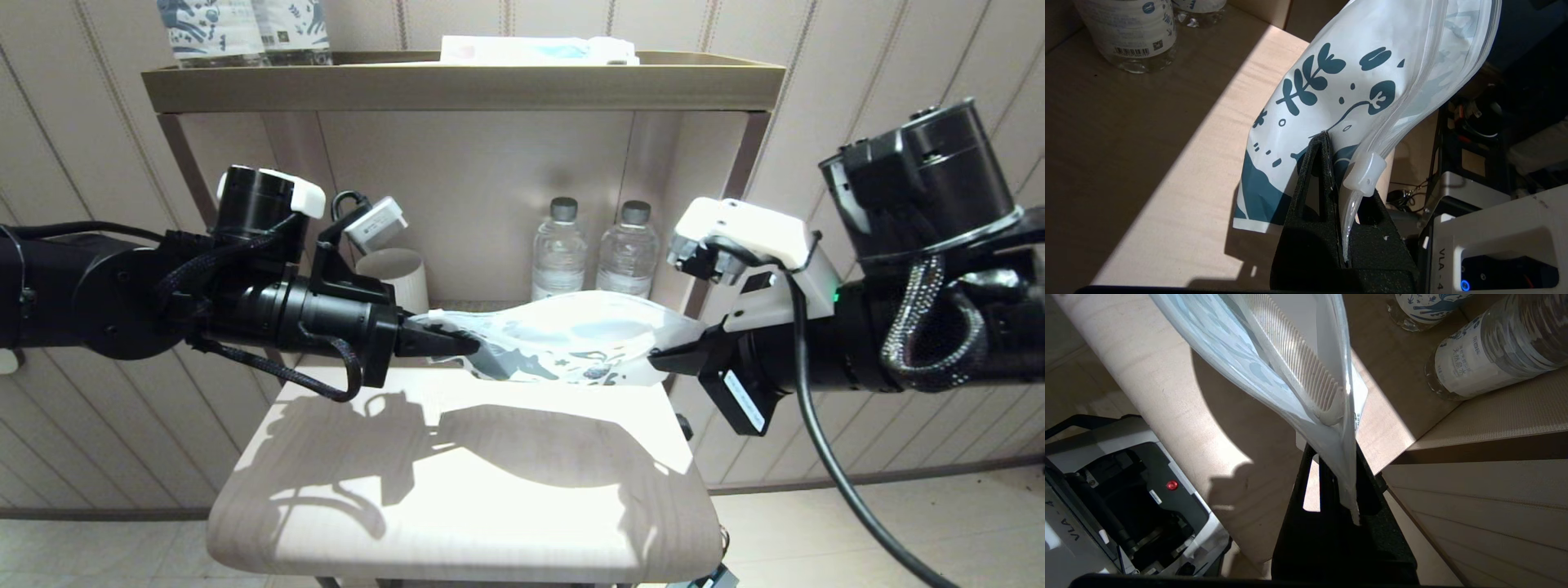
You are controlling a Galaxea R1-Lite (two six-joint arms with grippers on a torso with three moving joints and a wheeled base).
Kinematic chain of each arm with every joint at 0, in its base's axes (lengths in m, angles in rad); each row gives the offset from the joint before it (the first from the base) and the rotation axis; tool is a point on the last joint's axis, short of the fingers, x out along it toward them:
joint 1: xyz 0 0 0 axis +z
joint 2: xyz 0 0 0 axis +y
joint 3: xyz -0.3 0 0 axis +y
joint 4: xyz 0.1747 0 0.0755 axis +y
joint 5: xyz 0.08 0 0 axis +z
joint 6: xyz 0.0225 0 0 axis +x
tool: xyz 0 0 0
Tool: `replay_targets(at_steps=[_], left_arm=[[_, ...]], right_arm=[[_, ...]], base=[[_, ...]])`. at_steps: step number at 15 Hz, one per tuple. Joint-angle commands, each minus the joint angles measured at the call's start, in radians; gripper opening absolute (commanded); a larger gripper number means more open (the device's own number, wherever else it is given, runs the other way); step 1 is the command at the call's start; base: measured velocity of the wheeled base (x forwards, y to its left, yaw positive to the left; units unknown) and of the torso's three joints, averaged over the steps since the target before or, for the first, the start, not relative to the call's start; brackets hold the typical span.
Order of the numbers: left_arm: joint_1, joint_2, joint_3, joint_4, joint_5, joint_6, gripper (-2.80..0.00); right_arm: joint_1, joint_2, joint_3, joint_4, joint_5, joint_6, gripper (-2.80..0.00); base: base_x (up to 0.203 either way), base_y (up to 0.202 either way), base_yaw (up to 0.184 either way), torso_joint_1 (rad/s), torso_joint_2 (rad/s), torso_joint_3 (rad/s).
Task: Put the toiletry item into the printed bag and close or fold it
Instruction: Close the strorage bag and place it on the desk
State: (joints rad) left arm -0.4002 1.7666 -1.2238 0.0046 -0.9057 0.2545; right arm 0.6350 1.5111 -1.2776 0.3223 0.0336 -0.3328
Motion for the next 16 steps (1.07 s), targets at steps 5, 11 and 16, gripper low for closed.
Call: replay_targets(at_steps=[5, 11, 16], left_arm=[[0.0, -0.007, 0.004, 0.0, -0.006, 0.002, -2.8], [0.0, -0.009, 0.007, 0.0, -0.005, 0.003, -2.8], [-0.005, -0.004, 0.012, 0.004, -0.004, 0.005, -2.8]], right_arm=[[0.016, 0.008, 0.009, -0.003, -0.011, 0.001, 0.0], [0.02, -0.001, 0.005, -0.002, -0.015, -0.019, 0.0], [0.019, -0.085, -0.007, 0.007, -0.038, -0.022, 0.0]], base=[[0.0, 0.0, 0.0, 0.0, 0.0, 0.0], [0.0, 0.0, 0.0, 0.0, 0.0, 0.0], [0.0, 0.0, 0.0, 0.0, 0.0, 0.0]])
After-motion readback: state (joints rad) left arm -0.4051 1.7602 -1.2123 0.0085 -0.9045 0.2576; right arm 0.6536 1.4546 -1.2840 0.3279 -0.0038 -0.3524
